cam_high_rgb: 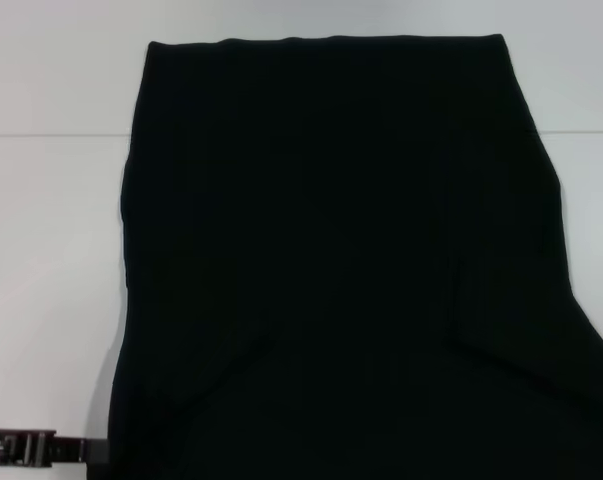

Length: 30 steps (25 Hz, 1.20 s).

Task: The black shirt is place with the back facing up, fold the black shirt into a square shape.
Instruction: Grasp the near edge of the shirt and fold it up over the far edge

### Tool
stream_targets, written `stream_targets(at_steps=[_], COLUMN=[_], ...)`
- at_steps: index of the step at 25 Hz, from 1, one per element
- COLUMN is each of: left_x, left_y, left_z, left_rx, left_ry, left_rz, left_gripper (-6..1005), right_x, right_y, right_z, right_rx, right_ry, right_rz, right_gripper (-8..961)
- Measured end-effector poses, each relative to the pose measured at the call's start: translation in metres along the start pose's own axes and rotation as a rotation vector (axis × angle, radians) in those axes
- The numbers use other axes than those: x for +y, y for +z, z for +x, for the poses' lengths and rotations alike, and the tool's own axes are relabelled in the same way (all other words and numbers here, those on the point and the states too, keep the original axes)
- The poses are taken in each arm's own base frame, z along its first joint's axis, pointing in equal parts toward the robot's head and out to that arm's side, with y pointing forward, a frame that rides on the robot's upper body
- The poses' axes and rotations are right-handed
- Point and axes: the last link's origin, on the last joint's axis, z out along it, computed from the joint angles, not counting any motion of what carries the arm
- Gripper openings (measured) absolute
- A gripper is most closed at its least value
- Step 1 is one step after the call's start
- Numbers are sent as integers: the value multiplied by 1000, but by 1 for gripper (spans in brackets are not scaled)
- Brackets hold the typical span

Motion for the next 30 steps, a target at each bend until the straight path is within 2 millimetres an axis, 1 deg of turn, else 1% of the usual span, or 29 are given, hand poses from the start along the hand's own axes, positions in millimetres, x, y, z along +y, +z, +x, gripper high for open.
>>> stream_targets(at_steps=[2, 4, 6, 8, 11, 13, 18, 19, 21, 23, 25, 27, 30], left_x=[2, 3, 4, 7, 12, 15, 22, 23, 26, 26, 24, 22, 20], left_y=[2, 5, 7, 8, 11, 13, 18, 19, 18, 17, 18, 20, 20], left_z=[-4, -3, 6, 22, 55, 82, 141, 150, 173, 191, 204, 214, 227], left_rx=[3, 20, 44, 69, 117, 159, 287, 313, 392, 464, 509, 549, 625], left_ry=[-9, -11, 4, 32, 78, 111, 154, 158, 164, 162, 159, 153, 150], left_rz=[-19, -35, -45, -51, -52, -39, 26, 37, 70, 107, 146, 186, 232], left_gripper=[11, 11, 11, 11, 11, 11, 11, 11, 11, 11, 11, 11, 12], right_x=[0, 1, 2, 5, 10, 14, 32, 36, 40, 44, 48, 53, 60], right_y=[-2, -4, -5, -5, -3, 0, 12, 14, 20, 27, 33, 43, 55], right_z=[6, 6, -1, -16, -44, -63, -121, -132, -151, -172, -188, -208, -228], right_rx=[0, -15, -44, -81, -149, -182, -248, -262, -290, -323, -348, -375, -419], right_ry=[3, -2, -18, -39, -73, -98, -170, -180, -188, -201, -216, -240, -259], right_rz=[-14, -22, -25, -28, -20, -6, 36, 47, 80, 121, 162, 217, 281], right_gripper=[67, 71, 74, 78, 84, 88, 98, 100, 104, 108, 111, 115, 121])
